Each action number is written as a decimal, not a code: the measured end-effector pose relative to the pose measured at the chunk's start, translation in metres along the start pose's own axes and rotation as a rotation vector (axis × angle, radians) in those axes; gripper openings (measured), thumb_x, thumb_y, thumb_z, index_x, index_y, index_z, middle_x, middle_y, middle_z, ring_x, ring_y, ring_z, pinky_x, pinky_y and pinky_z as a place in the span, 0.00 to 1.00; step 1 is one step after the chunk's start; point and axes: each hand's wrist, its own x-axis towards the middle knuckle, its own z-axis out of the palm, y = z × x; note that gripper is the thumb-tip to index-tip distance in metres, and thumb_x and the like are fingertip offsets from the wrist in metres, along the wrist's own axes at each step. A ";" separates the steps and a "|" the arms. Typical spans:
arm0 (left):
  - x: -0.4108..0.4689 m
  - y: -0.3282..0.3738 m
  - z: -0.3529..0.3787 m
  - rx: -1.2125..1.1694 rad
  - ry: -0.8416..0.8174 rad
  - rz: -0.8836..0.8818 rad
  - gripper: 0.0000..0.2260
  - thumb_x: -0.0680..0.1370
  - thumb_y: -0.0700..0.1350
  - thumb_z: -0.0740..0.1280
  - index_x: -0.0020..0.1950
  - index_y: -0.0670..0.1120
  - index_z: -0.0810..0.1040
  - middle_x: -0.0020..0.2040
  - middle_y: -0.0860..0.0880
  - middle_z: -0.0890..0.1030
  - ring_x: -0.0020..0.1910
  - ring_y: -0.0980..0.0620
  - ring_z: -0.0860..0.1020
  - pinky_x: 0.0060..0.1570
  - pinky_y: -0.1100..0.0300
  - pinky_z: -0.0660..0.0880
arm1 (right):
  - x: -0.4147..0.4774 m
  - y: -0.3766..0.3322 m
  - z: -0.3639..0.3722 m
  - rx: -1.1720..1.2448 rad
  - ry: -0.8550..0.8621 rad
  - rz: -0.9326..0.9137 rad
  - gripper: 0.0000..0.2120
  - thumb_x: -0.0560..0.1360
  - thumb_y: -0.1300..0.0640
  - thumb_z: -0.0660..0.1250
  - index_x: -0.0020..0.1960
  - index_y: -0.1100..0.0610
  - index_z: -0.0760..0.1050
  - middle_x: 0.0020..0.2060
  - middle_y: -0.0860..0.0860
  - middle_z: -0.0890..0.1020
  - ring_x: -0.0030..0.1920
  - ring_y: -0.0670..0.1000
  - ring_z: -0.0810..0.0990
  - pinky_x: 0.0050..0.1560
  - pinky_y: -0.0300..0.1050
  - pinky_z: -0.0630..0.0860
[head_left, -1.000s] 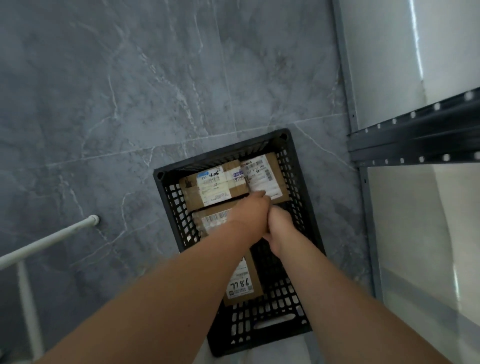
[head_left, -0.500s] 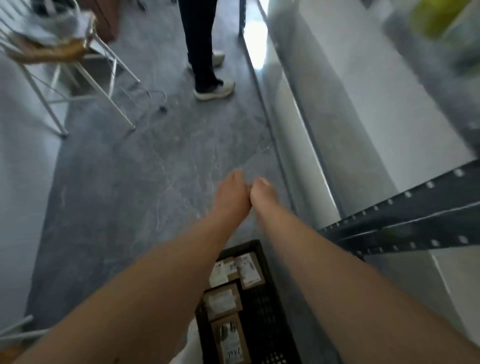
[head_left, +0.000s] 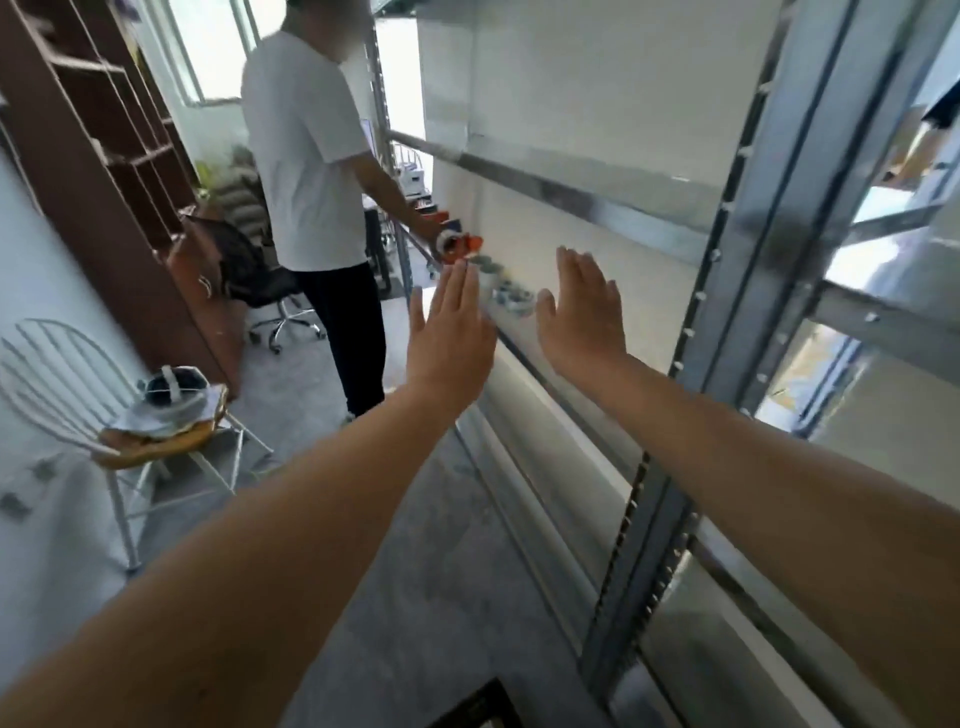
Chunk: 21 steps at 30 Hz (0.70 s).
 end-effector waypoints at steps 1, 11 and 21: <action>0.007 0.015 -0.009 0.017 0.028 0.045 0.26 0.83 0.48 0.52 0.80 0.44 0.52 0.80 0.47 0.53 0.80 0.51 0.49 0.76 0.48 0.41 | 0.005 -0.001 -0.019 -0.051 0.031 -0.003 0.27 0.82 0.54 0.52 0.79 0.58 0.50 0.79 0.54 0.55 0.79 0.52 0.50 0.78 0.54 0.46; 0.030 0.074 -0.075 0.054 0.076 0.278 0.28 0.85 0.55 0.44 0.80 0.45 0.39 0.80 0.49 0.39 0.78 0.52 0.37 0.75 0.47 0.35 | -0.018 -0.030 -0.099 -0.348 0.214 0.130 0.33 0.82 0.50 0.53 0.80 0.57 0.40 0.80 0.53 0.46 0.79 0.51 0.42 0.77 0.57 0.38; -0.006 0.111 -0.082 -0.161 0.012 0.513 0.28 0.84 0.55 0.44 0.80 0.46 0.37 0.80 0.50 0.38 0.78 0.53 0.35 0.74 0.46 0.33 | -0.095 -0.017 -0.148 -0.538 0.287 0.331 0.33 0.83 0.47 0.51 0.80 0.55 0.38 0.80 0.52 0.43 0.79 0.52 0.40 0.75 0.54 0.34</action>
